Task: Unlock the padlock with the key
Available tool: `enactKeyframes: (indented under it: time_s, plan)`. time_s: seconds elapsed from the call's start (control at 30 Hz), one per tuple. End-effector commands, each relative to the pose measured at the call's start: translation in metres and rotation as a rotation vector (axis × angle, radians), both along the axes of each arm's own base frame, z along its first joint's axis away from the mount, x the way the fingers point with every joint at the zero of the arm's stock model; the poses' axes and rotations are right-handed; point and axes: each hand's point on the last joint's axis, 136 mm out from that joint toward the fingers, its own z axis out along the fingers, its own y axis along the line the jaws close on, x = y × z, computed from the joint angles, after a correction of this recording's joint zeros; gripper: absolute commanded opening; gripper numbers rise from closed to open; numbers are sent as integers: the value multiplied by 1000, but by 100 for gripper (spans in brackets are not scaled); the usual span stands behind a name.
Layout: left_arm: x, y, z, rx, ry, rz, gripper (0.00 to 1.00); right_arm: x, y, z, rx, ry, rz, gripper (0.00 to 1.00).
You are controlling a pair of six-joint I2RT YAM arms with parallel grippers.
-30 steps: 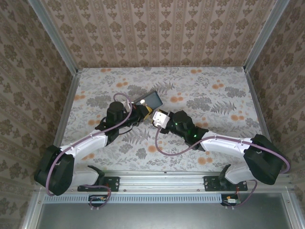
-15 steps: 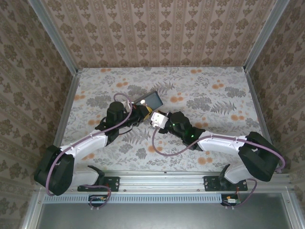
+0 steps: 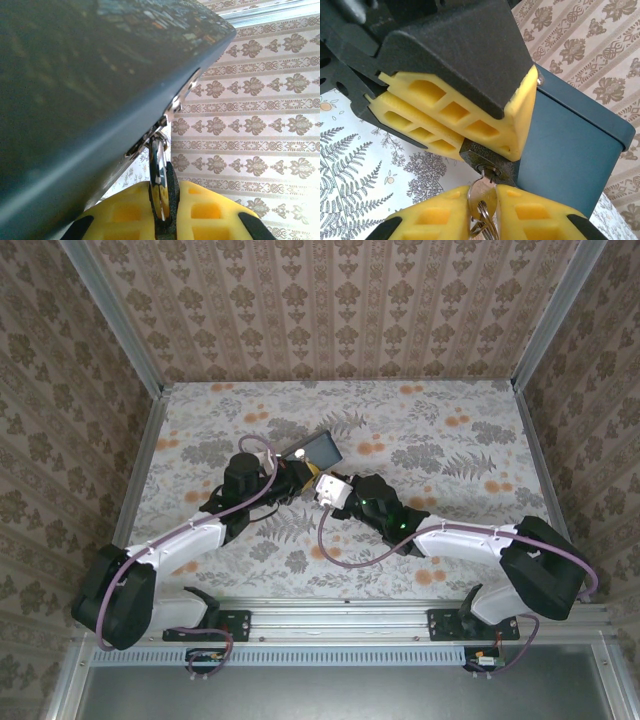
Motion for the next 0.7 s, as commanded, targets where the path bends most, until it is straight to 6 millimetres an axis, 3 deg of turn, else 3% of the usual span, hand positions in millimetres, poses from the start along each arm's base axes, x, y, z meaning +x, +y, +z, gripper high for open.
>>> enactKeyframes:
  time_s: [0.0,0.33,0.37,0.4,0.67]
  plan:
    - [2,-6,49,-85,-144,-24,0,2,4,31,73,-41,-13,17]
    - [0,-6,45,-81,-139,-5,0,-1,8,36,184,57,-45,6]
    - [-1,-7,45,-82,-140,-3,0,1,8,38,229,92,-65,5]
    - [-1,-8,44,-81,-140,1,0,-1,4,53,310,118,-82,3]
    - [0,-10,39,-64,-152,22,0,-7,13,66,834,487,-126,0]
